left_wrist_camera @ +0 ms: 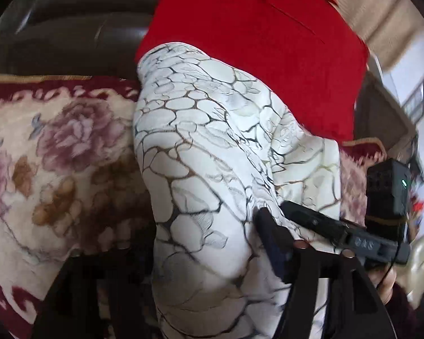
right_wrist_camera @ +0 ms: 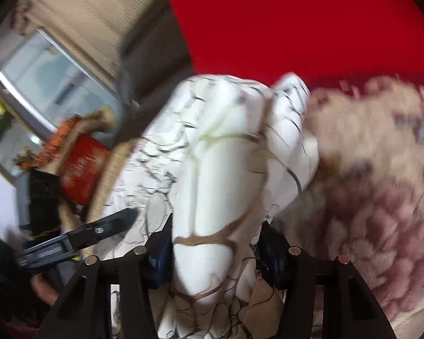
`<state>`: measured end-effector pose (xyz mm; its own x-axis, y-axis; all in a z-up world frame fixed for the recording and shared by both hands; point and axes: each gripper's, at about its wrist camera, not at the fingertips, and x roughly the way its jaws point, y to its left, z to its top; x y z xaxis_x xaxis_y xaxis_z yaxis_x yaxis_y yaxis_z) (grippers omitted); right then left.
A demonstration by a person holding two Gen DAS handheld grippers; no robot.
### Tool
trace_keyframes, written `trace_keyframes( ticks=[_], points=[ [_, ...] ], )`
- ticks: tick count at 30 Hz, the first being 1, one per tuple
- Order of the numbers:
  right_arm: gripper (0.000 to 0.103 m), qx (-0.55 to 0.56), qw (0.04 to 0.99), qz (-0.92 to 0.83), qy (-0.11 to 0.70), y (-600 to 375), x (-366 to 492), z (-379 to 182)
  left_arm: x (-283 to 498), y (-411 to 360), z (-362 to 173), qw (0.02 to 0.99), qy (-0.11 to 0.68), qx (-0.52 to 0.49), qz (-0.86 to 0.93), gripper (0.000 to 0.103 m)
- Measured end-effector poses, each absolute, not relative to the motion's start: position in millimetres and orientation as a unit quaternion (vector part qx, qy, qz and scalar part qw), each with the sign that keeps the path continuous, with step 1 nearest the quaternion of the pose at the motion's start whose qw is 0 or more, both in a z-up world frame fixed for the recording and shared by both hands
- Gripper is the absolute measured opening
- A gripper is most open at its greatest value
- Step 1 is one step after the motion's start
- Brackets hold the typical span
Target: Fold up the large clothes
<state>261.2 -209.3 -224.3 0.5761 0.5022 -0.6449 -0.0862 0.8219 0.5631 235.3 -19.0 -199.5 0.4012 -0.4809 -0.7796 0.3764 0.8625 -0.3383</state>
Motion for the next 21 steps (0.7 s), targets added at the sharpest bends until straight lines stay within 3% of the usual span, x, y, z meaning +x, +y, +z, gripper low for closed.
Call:
trace_keyframes(
  ticks=[1,4,8,13,16,19,21],
  points=[
    [0.062,0.263,0.849,0.168,0.427,-215.2,261.2,-230.2,232.8,-25.3,-197.3,0.838,0.479,-0.040,-0.259,0.077],
    [0.073,0.297,0.839,0.140,0.434,-230.0,257.2,-233.2,230.8,-27.2,-196.9,0.841,0.478,-0.028,-0.250,0.078],
    [0.073,0.233,0.867,0.098,0.429,-224.8,238.6,-197.0,230.2,-14.4,-186.8,0.835,0.492,-0.075,-0.236,0.078],
    [0.073,0.147,0.914,0.086,0.369,-210.9,200.1,-134.7,197.0,35.6,-145.0,0.873,0.420,-0.123,-0.213,0.079],
    [0.070,0.124,0.925,0.119,0.338,-191.6,181.9,-105.2,185.4,54.6,-141.0,0.888,0.418,-0.102,-0.159,0.079],
    [0.048,0.096,0.924,0.167,0.329,-159.0,165.4,-92.4,178.2,60.8,-152.0,0.891,0.435,-0.071,-0.114,0.079],
    [0.041,0.064,0.920,0.186,0.338,-131.7,155.2,-98.7,168.2,54.9,-164.0,0.884,0.452,-0.053,-0.107,0.079]
  ],
)
